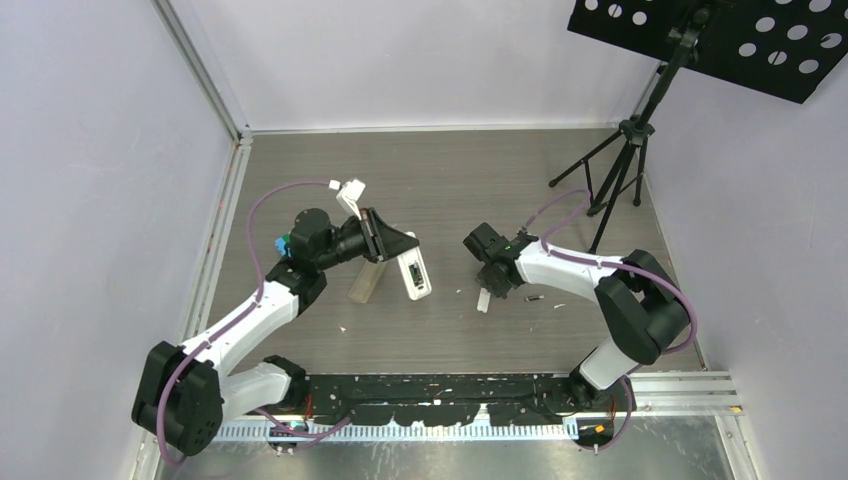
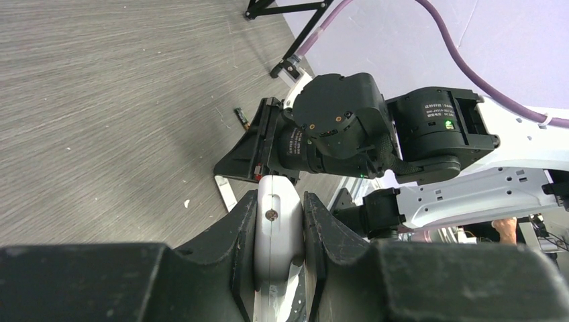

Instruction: Load the batteries into the remote control

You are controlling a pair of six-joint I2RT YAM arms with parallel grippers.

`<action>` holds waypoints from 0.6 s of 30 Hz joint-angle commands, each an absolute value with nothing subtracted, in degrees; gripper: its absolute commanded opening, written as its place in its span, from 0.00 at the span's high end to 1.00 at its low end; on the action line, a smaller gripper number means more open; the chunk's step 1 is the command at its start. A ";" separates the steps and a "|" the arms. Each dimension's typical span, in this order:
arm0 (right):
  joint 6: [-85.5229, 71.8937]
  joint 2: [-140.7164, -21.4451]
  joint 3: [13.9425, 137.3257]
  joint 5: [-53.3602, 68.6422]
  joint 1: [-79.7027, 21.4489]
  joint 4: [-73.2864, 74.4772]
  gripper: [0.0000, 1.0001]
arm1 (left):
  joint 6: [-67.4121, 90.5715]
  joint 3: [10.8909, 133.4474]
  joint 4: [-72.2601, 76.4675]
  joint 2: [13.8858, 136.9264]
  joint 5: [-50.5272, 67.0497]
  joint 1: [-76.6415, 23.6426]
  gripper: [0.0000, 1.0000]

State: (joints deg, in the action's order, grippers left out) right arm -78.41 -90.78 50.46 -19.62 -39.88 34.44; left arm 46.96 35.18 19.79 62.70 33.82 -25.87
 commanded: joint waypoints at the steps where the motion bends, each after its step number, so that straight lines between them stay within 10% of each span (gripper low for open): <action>1: -80.77 -91.83 51.64 -21.24 -39.55 34.04 0.84 | 45.29 35.29 20.43 61.19 33.20 -25.97 1.00; 5: -80.11 -91.51 51.64 -21.06 -39.50 34.01 0.99 | 45.35 35.30 20.30 61.08 32.97 -26.02 1.00; 18: -56.79 -91.18 56.19 -16.57 -39.55 32.95 1.00 | 44.85 36.17 19.23 60.92 31.97 -26.02 1.00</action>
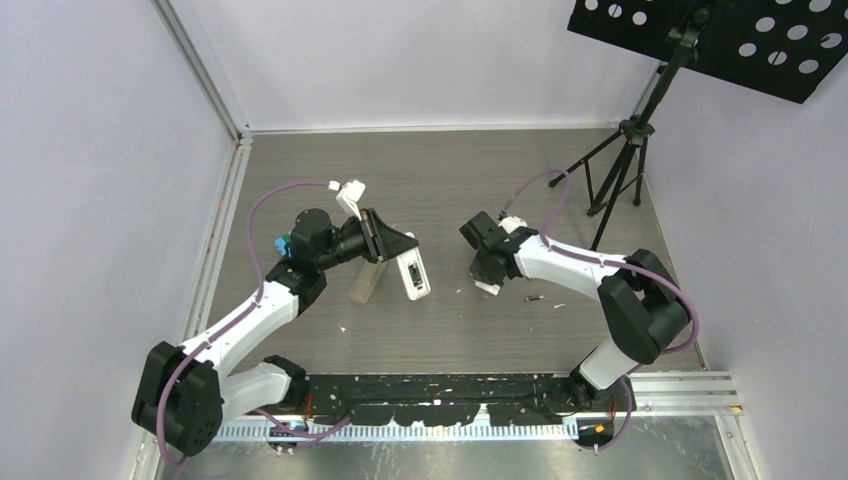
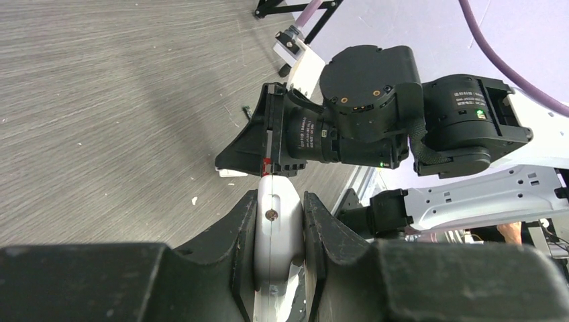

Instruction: Load the batteries into the remote control

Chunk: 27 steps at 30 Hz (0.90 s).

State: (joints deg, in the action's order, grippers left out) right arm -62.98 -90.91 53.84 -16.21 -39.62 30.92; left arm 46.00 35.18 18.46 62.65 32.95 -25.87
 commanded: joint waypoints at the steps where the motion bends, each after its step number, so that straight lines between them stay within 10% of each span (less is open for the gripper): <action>1: -56.78 -91.25 56.31 -16.23 -39.55 33.59 1.00 | 44.76 36.17 19.10 60.83 31.80 -26.02 1.00; 10: -57.82 -93.48 55.50 -14.23 -39.55 34.07 1.00 | 45.85 36.33 19.42 60.97 30.54 -26.02 1.00; 16: -58.01 -95.20 55.91 -13.18 -39.55 33.69 0.76 | 45.55 36.25 18.75 60.07 29.30 -26.02 1.00; 27: -58.36 -94.61 57.01 -13.27 -39.55 36.74 0.81 | 45.35 35.39 18.24 59.43 28.59 -25.99 1.00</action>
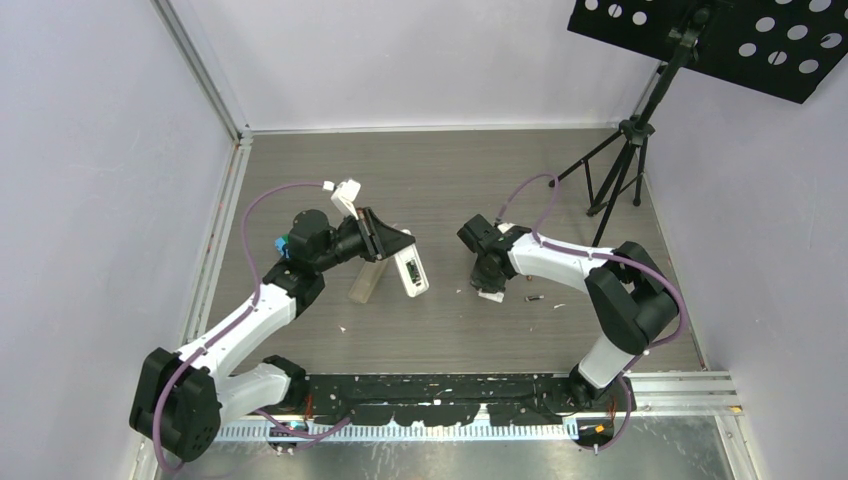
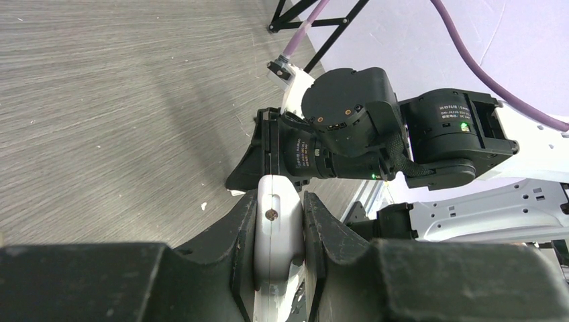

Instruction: Load the batteries into the remote control

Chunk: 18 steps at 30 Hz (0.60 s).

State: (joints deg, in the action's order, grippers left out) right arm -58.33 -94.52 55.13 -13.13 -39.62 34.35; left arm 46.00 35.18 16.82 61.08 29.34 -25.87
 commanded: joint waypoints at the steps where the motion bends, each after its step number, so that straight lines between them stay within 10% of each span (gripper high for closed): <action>1: -58.27 -94.65 57.10 -13.16 -39.55 36.96 0.81 | 45.35 35.35 18.22 59.42 28.51 -26.01 1.00; 11: -57.79 -95.97 57.13 -12.27 -39.64 36.21 0.79 | 45.37 35.23 18.33 59.59 28.39 -25.99 1.00; 18: -59.48 -93.32 55.20 -11.35 -39.64 31.76 1.00 | 45.71 35.32 17.84 59.18 28.23 -25.98 1.00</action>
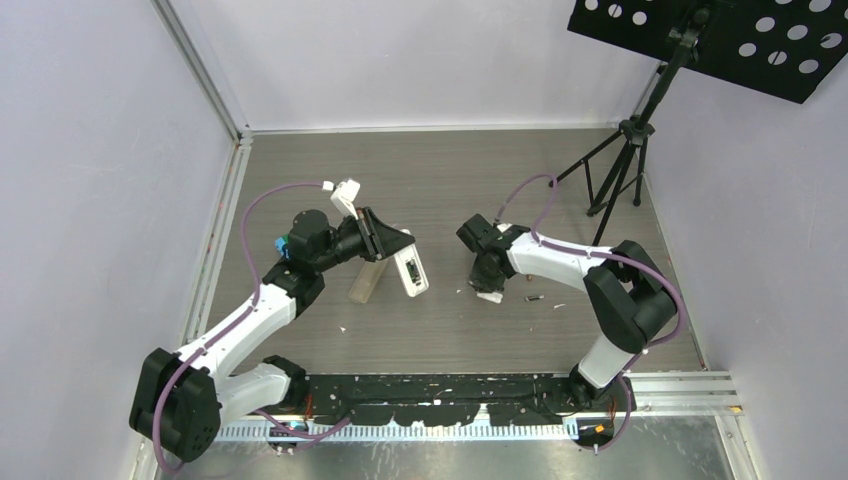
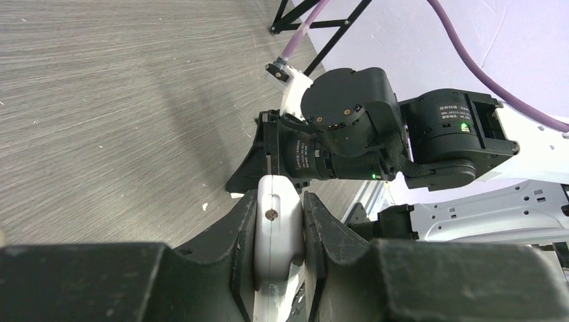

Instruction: Load the batteries into the remote control

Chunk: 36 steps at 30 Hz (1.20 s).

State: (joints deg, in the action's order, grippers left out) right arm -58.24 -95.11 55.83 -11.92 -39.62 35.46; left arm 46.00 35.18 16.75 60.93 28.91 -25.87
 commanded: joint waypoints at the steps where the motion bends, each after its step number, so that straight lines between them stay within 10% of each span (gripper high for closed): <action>1: -59.93 -91.63 54.44 -11.42 -39.64 30.49 1.00 | 46.03 35.32 17.92 59.09 28.22 -26.00 1.00; 17: -69.46 -59.31 47.99 -3.79 -40.65 3.93 1.00 | 72.84 32.01 37.68 62.94 20.58 -26.02 1.00; 36: -77.78 -63.35 50.22 0.26 -48.77 -21.47 1.00 | 84.62 31.49 45.44 66.76 15.50 -26.02 1.00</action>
State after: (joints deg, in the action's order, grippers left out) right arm -76.84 -61.95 48.27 0.36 -48.01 -15.11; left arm 81.89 31.09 40.60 67.22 16.97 -25.87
